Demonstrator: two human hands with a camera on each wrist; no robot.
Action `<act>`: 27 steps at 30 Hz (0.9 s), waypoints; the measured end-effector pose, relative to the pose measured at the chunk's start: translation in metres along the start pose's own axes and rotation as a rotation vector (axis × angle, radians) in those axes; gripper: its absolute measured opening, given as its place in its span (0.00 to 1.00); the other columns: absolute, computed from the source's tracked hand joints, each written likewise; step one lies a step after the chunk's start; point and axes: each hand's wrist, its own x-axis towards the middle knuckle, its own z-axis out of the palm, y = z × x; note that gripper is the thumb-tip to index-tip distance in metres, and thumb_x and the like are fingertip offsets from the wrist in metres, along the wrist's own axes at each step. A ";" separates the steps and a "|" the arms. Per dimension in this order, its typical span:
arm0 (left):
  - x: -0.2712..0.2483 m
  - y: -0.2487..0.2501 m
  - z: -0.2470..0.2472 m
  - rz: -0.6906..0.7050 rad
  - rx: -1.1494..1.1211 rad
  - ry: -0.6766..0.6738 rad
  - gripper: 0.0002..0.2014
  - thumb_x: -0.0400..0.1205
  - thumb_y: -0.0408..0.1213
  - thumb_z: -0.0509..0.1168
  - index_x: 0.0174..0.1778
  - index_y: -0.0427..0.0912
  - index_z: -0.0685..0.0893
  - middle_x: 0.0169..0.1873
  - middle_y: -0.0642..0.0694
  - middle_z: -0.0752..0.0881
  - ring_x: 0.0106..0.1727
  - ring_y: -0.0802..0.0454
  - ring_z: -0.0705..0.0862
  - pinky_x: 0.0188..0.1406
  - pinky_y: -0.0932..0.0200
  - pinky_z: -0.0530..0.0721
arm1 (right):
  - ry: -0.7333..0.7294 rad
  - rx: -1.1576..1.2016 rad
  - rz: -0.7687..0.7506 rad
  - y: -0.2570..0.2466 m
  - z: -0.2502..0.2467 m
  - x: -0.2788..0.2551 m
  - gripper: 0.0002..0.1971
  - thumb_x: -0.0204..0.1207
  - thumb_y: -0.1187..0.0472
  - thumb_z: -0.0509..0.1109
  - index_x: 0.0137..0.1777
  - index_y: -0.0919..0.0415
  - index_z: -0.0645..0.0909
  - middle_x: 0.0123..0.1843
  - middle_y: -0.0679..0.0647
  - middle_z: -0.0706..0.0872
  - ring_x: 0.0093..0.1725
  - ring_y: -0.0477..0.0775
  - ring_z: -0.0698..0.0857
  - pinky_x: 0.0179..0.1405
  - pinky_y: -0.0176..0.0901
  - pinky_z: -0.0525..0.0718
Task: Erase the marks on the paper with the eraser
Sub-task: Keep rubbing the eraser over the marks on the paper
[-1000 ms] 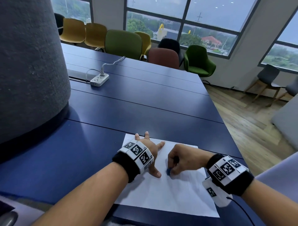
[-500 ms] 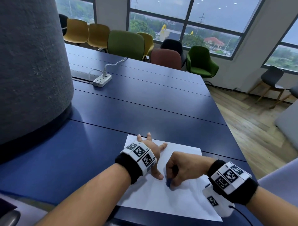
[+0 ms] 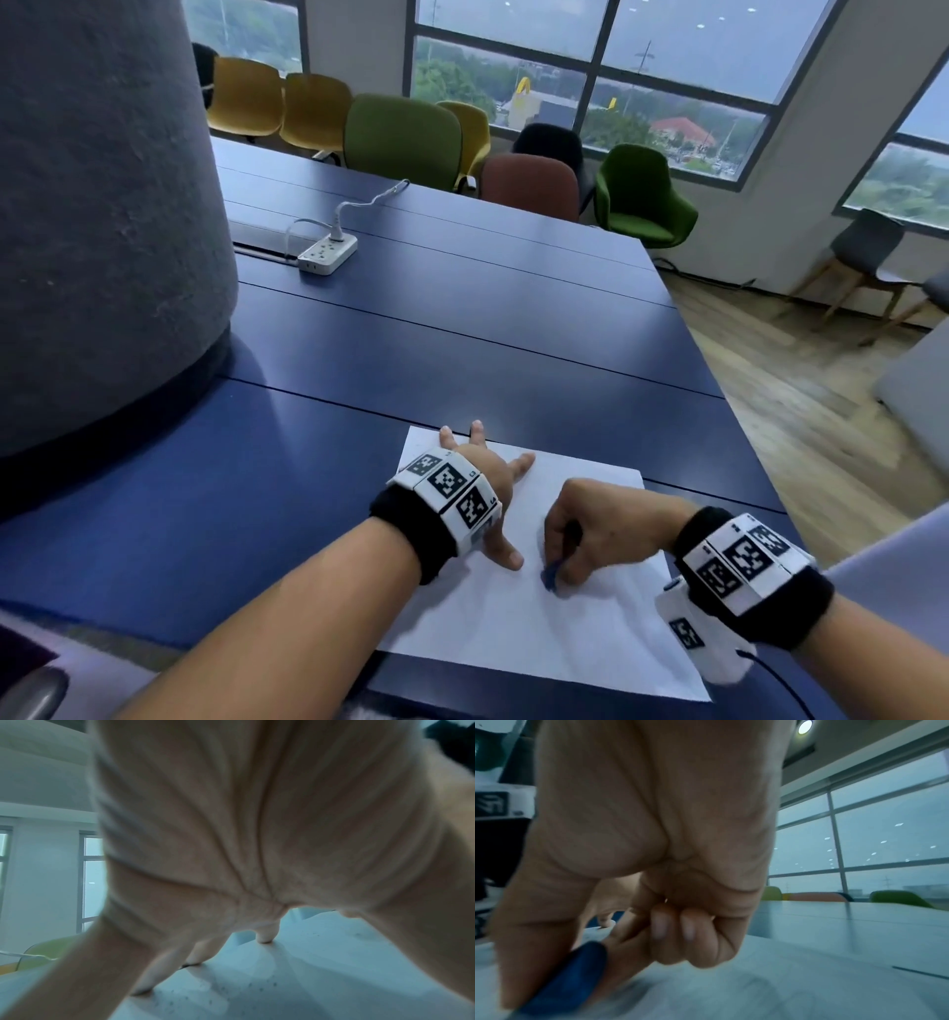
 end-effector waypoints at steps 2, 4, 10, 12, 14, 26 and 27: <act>-0.001 -0.001 0.000 0.004 0.006 0.011 0.63 0.66 0.68 0.73 0.83 0.62 0.32 0.81 0.26 0.34 0.79 0.15 0.47 0.76 0.34 0.63 | 0.105 0.033 0.020 0.004 -0.002 0.003 0.06 0.64 0.58 0.82 0.39 0.56 0.89 0.32 0.43 0.87 0.29 0.38 0.79 0.33 0.33 0.77; -0.001 -0.002 -0.001 0.003 0.000 0.006 0.63 0.66 0.68 0.74 0.83 0.62 0.32 0.81 0.26 0.34 0.79 0.15 0.46 0.76 0.33 0.62 | 0.079 0.038 0.004 0.002 0.003 0.000 0.05 0.65 0.59 0.82 0.39 0.57 0.90 0.31 0.42 0.86 0.28 0.38 0.79 0.31 0.29 0.76; 0.002 -0.002 0.002 0.002 -0.008 0.002 0.64 0.64 0.69 0.74 0.83 0.63 0.32 0.81 0.27 0.34 0.78 0.14 0.46 0.74 0.33 0.66 | 0.134 0.009 0.045 0.007 -0.004 0.002 0.06 0.66 0.58 0.81 0.40 0.58 0.89 0.30 0.43 0.84 0.27 0.37 0.78 0.30 0.27 0.75; 0.001 -0.002 0.001 0.001 -0.007 0.007 0.64 0.64 0.69 0.74 0.83 0.63 0.32 0.82 0.27 0.34 0.78 0.14 0.46 0.74 0.33 0.67 | 0.171 0.021 0.063 0.011 -0.005 0.005 0.06 0.66 0.58 0.81 0.39 0.58 0.88 0.30 0.43 0.84 0.27 0.38 0.78 0.30 0.28 0.76; 0.000 -0.002 0.000 -0.002 -0.005 0.003 0.64 0.65 0.69 0.74 0.83 0.63 0.32 0.82 0.27 0.34 0.78 0.14 0.46 0.75 0.32 0.66 | 0.055 0.021 0.030 0.007 -0.002 0.003 0.07 0.65 0.58 0.81 0.40 0.58 0.89 0.33 0.44 0.87 0.28 0.38 0.79 0.33 0.31 0.77; 0.001 -0.002 0.001 -0.001 -0.015 0.003 0.64 0.65 0.69 0.74 0.83 0.63 0.33 0.82 0.27 0.34 0.79 0.15 0.44 0.75 0.33 0.64 | 0.262 0.145 0.082 0.035 -0.022 0.024 0.04 0.67 0.62 0.80 0.37 0.62 0.88 0.31 0.51 0.89 0.28 0.41 0.82 0.37 0.38 0.82; 0.001 -0.001 0.001 0.001 -0.009 -0.001 0.64 0.65 0.69 0.74 0.83 0.63 0.32 0.82 0.27 0.34 0.79 0.15 0.45 0.75 0.34 0.64 | 0.180 0.140 0.068 0.031 -0.017 0.021 0.05 0.66 0.61 0.80 0.37 0.62 0.88 0.31 0.50 0.89 0.29 0.42 0.82 0.37 0.39 0.82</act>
